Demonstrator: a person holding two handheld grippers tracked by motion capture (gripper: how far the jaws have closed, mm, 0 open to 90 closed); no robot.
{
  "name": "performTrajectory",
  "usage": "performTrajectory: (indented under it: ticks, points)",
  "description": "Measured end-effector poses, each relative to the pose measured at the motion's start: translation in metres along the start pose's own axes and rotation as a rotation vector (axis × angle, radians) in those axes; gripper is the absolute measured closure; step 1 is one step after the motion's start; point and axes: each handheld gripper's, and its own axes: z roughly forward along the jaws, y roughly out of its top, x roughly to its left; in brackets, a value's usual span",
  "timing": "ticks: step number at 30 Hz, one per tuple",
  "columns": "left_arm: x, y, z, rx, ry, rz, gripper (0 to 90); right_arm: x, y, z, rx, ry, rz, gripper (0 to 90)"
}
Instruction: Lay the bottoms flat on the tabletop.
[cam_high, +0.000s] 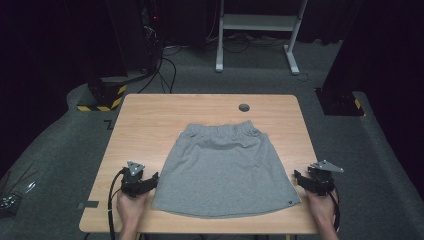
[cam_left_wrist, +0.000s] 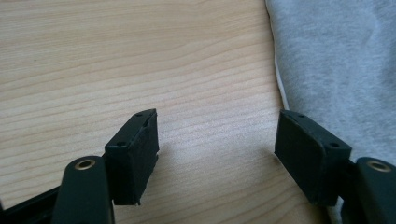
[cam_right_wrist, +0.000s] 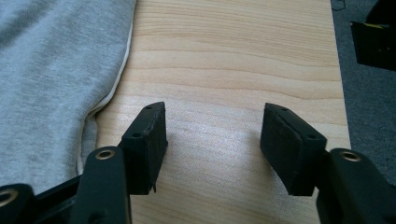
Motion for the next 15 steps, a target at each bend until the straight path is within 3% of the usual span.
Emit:
performTrajectory:
  ticks: [15]
  points:
    - [-0.0005, -0.0013, 0.0024, -0.001, -0.01, -0.014, 25.0, 0.0008, 0.0017, 0.0024, 0.004, -0.003, 0.0, 35.4]
